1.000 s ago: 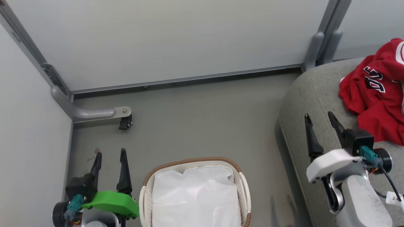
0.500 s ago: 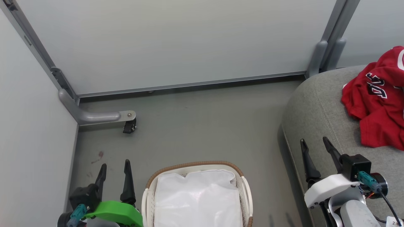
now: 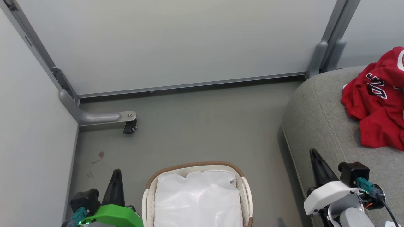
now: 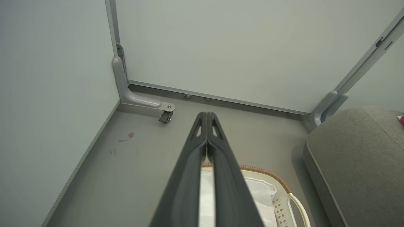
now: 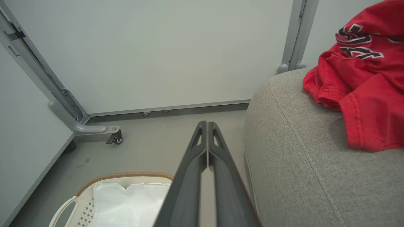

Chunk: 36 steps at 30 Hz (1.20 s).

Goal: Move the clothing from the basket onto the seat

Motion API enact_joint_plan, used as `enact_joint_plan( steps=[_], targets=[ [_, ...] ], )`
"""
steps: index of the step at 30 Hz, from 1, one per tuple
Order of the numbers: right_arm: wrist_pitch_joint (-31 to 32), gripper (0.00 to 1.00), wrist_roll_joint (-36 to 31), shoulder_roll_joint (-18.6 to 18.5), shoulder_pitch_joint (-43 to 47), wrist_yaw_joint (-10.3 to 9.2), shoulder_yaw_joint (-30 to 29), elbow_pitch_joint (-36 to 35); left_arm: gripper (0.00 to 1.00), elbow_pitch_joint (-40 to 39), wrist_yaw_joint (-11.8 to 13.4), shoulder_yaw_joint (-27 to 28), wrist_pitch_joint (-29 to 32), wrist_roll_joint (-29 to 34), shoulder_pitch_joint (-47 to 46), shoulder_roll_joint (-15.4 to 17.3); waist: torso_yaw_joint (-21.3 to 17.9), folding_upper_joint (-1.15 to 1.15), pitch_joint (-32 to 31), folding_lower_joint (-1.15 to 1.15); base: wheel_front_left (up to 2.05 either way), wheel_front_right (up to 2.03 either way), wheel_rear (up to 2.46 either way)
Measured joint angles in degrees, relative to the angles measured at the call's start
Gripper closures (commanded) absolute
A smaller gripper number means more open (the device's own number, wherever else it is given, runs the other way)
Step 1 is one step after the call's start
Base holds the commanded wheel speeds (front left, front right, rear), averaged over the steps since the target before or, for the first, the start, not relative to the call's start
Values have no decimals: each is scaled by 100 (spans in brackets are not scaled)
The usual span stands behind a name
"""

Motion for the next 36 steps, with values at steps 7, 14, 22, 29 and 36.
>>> enact_joint_plan(
  steps=[7,14,22,29,36],
  targets=[
    [214,100,789,-2,2,0,-67,-56,100,-65,-31,135,202,-680,-1,-2,-8,0,-9,0,0,0,0],
    [368,100,1534,-3,21,0,-89,-165,100,-145,-73,240,397,-1298,-2,-3,-15,0,-18,0,0,0,0],
    [553,100,2288,-7,36,0,-138,-267,100,-245,-104,374,583,-1929,-8,-3,-23,0,-27,0,0,0,0],
    [702,100,2897,-10,41,0,-182,-335,100,-313,-143,479,742,-2474,-15,-3,-31,0,-36,0,0,0,0],
    [849,100,3476,-12,52,0,-222,-410,100,-378,-185,570,886,-2944,-30,-3,-38,0,-44,0,0,0,0]
  ],
)
